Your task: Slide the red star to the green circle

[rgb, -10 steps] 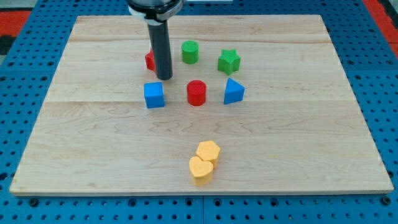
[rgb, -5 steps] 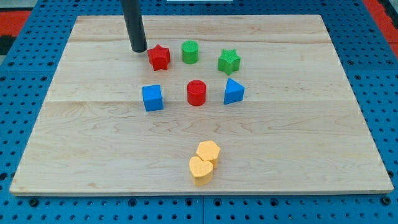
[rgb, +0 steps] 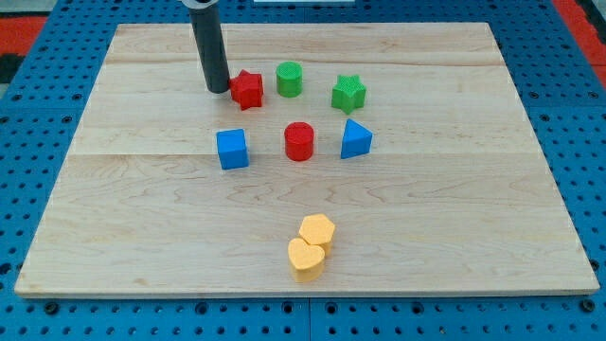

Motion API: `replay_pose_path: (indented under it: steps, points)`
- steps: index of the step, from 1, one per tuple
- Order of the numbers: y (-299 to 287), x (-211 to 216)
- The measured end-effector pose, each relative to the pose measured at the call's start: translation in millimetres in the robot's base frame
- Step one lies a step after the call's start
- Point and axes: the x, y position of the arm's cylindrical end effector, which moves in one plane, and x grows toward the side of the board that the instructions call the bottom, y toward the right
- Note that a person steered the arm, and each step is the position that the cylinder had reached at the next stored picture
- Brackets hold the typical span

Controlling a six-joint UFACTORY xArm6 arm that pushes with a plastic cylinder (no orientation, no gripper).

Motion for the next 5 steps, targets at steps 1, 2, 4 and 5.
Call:
replay_pose_path:
  steps: [1,2,4,5]
  points:
    - [10.2,3.2]
    - [20.9,2.7]
    - [25.0,-18.5]
    - [38.8,-14.6]
